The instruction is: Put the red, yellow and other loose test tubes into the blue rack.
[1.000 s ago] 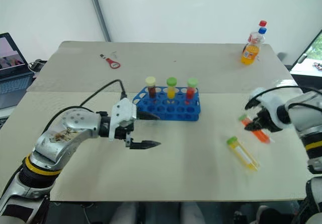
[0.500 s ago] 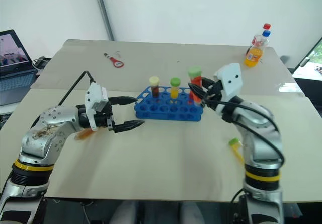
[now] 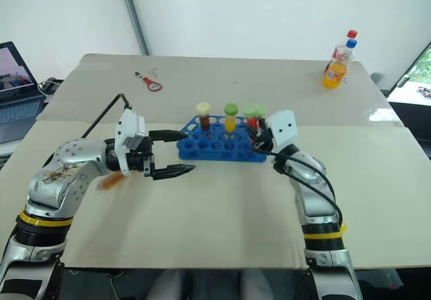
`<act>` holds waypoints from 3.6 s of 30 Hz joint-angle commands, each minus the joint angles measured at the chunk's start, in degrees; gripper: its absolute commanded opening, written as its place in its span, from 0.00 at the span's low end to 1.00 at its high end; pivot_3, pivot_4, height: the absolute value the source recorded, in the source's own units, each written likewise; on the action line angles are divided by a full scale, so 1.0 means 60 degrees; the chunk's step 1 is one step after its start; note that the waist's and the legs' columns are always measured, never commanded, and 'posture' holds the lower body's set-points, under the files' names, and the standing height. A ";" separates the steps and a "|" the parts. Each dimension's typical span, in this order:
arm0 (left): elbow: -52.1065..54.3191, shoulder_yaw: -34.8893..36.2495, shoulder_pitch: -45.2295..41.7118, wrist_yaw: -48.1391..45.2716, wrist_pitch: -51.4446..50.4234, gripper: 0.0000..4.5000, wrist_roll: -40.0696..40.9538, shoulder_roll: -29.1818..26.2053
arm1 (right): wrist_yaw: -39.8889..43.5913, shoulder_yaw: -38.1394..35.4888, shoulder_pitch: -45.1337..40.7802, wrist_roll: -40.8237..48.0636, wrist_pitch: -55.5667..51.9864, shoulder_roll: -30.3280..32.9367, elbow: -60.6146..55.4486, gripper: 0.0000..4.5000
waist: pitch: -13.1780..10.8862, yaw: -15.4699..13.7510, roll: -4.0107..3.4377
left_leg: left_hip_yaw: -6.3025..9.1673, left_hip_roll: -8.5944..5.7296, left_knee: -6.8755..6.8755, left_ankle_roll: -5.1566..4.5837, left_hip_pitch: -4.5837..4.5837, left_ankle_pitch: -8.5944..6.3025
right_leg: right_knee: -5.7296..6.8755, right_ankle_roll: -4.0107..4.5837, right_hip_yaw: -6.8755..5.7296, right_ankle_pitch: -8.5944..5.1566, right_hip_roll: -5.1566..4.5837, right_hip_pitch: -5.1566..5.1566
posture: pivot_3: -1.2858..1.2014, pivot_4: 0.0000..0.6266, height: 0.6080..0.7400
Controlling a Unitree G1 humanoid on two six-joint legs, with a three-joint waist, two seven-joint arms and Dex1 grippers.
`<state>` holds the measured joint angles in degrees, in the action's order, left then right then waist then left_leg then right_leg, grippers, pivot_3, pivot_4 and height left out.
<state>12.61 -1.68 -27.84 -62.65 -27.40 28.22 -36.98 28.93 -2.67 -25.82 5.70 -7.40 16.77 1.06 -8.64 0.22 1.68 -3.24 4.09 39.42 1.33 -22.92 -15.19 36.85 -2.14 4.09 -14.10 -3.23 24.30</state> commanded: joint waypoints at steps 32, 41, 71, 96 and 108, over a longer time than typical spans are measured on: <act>0.0200 -0.0203 -0.0542 0.0749 -0.0005 1.00 -0.0110 0.0242 | -0.1767 -0.0068 0.0816 0.0317 0.0726 -0.1280 0.0143 0.22 | 0.0000 0.0107 0.0000 | 0.0008 0.0000 -0.0001 0.0000 0.0008 0.0000 | 0.0005 -0.0001 0.0001 -0.0001 0.0001 -0.0005 | 0.52 0.24 1.00; 0.0374 -0.0327 -0.0659 0.1164 -0.0442 1.00 -0.0095 0.0478 | -0.1644 -0.0163 0.1221 0.0634 0.0616 -0.1185 -0.0332 0.61 | 0.0000 0.0097 0.0000 | 0.0012 0.0000 -0.0006 0.0000 0.0004 0.0000 | 0.0002 -0.0001 0.0000 -0.0001 0.0001 -0.0004 | 0.52 0.24 1.00; 0.1135 -0.2422 -0.0257 -0.2253 0.1960 1.00 -0.1065 -0.0550 | 0.1748 -0.1048 0.2693 0.3984 -1.1536 0.8620 -0.4396 0.98 | -0.0005 -0.0025 0.0003 | 0.0083 -0.0047 0.0009 -0.0035 -0.0043 -0.0010 | -0.0042 -0.0029 0.0024 -0.0036 0.0000 -0.0018 | 0.52 0.24 1.00; 0.1236 -0.2538 0.0076 -0.1596 0.1952 1.00 -0.1523 -0.0101 | 0.3408 0.2921 0.0191 0.2965 -1.0802 0.8588 -0.2343 0.27 | -0.0004 -0.0057 0.0002 | 0.0085 -0.0045 0.0065 -0.0070 -0.0056 -0.0030 | -0.0017 -0.0039 0.0025 -0.0042 0.0001 -0.0014 | 0.52 0.24 1.00; 0.0497 -0.0611 0.0158 -0.0689 0.1110 1.00 -0.0924 -0.0630 | 0.2617 -0.0614 0.1280 0.4876 -0.9221 0.5669 -0.6279 0.21 | -0.0002 -0.0044 0.0011 | 0.0126 -0.0036 0.0063 -0.0075 -0.0056 -0.0033 | -0.0006 -0.0039 0.0014 -0.0042 0.0019 -0.0014 | 0.52 0.24 1.00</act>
<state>15.93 -8.09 -26.27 -67.93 -20.40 21.77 -40.20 47.19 -3.36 -18.68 33.28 -66.34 53.33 -33.10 -8.65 -0.05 1.75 -2.42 3.85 39.82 0.88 -23.26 -15.38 36.81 -2.37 4.17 -14.35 -3.11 24.20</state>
